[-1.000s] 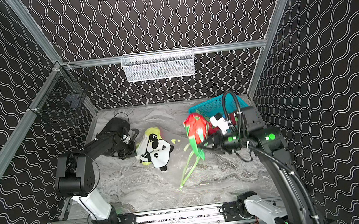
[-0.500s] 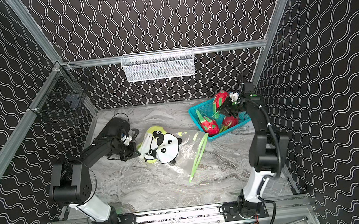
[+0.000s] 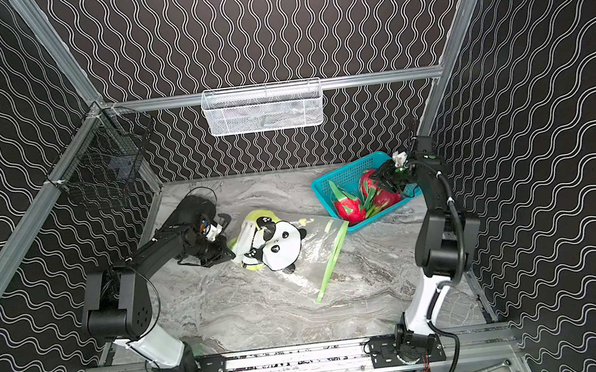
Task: Open the zip-top bag and take out the dragon fruit
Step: Place the dragon fruit in the basket, then adjust the zipper food storage bag at the center of the board.
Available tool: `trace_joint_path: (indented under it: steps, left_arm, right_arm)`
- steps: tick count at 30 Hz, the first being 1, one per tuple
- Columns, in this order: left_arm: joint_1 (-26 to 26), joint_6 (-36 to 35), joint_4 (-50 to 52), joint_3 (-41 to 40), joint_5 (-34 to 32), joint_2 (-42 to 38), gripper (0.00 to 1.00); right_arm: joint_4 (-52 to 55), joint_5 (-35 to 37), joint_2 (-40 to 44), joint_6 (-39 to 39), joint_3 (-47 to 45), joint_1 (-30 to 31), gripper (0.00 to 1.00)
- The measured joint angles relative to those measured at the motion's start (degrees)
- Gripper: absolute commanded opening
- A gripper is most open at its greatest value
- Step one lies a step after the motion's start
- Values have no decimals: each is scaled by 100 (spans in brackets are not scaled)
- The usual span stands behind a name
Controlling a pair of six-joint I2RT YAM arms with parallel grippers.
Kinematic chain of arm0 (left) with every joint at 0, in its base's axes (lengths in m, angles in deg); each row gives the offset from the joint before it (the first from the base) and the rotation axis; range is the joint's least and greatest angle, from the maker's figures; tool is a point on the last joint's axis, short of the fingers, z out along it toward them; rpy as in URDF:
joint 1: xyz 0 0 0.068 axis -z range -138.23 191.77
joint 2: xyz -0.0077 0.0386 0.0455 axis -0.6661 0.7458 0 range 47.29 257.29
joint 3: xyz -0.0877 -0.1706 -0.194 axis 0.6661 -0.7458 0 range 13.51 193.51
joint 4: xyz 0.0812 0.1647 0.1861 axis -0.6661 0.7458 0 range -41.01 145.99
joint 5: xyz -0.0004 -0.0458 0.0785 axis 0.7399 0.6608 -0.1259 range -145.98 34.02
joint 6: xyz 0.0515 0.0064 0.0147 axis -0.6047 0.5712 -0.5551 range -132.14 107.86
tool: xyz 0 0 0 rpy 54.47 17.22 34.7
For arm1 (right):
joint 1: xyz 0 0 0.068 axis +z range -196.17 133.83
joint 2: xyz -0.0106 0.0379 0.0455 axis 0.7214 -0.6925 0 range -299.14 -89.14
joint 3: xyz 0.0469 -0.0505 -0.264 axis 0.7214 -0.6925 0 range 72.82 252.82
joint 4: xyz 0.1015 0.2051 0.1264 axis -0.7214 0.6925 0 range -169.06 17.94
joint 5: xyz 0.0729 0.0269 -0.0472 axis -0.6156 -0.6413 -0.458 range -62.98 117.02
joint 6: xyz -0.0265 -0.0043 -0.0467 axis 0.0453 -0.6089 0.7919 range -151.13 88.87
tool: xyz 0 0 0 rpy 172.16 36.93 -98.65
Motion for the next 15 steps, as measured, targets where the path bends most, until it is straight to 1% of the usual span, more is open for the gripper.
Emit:
trace_joint_path:
  steps: [2,4,5,7,9,11,15]
  left_arm:
    - [0,4,0,0,7,24,0]
    - [0,9,-4,0,17,26,0]
    - [2,9,-11,-4,20,22,0]
    - [4,28,-15,-13,17,15,0]
    - [4,31,-17,-17,17,15,0]
    - [7,31,-22,-17,15,17,0]
    - [26,31,-4,-2,11,61,0]
  right_arm:
    - [-96,-68,968,26,-977,72,43]
    - [-151,-144,2046,153,-2131,129,39]
    - [-151,-153,2428,160,-2601,131,37]
    - [-155,-74,3200,107,-3849,260,34]
    - [-151,-120,3515,-20,-4621,592,33]
    - [-238,-173,3558,-116,-4979,964,32]
    - [-946,-284,2959,-365,-4959,1580,28]
